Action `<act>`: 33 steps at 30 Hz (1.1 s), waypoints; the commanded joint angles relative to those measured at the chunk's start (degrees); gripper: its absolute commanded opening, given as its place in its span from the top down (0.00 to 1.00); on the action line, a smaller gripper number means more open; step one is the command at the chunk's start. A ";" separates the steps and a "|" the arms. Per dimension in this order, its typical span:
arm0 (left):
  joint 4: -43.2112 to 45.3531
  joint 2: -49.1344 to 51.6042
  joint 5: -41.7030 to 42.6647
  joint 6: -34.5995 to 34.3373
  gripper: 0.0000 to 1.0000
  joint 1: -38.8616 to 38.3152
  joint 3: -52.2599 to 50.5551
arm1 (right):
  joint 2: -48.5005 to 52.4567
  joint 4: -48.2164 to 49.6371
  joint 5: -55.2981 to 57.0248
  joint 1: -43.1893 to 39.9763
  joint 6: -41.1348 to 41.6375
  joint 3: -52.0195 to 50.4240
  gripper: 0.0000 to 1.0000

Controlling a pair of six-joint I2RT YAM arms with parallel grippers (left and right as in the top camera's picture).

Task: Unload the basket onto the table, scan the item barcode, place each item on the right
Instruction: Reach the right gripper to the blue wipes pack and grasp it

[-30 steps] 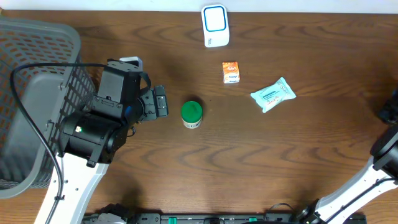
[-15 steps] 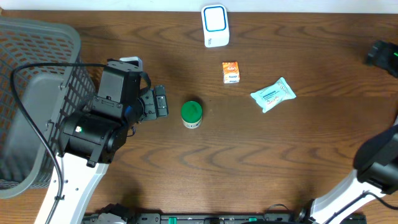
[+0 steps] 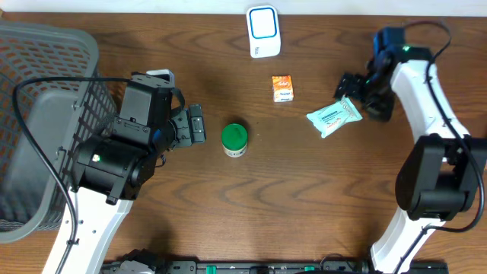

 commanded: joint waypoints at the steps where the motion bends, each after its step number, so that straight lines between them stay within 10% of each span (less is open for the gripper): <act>1: -0.09 0.22 -0.74 0.52 0.02 0.28 0.37 | 0.24 2.78 -1.09 2.01 12.09 -4.52 0.01; 33: -0.09 0.22 -0.72 0.52 0.02 0.28 0.37 | 4.39 21.40 1.90 5.77 17.92 -11.26 0.18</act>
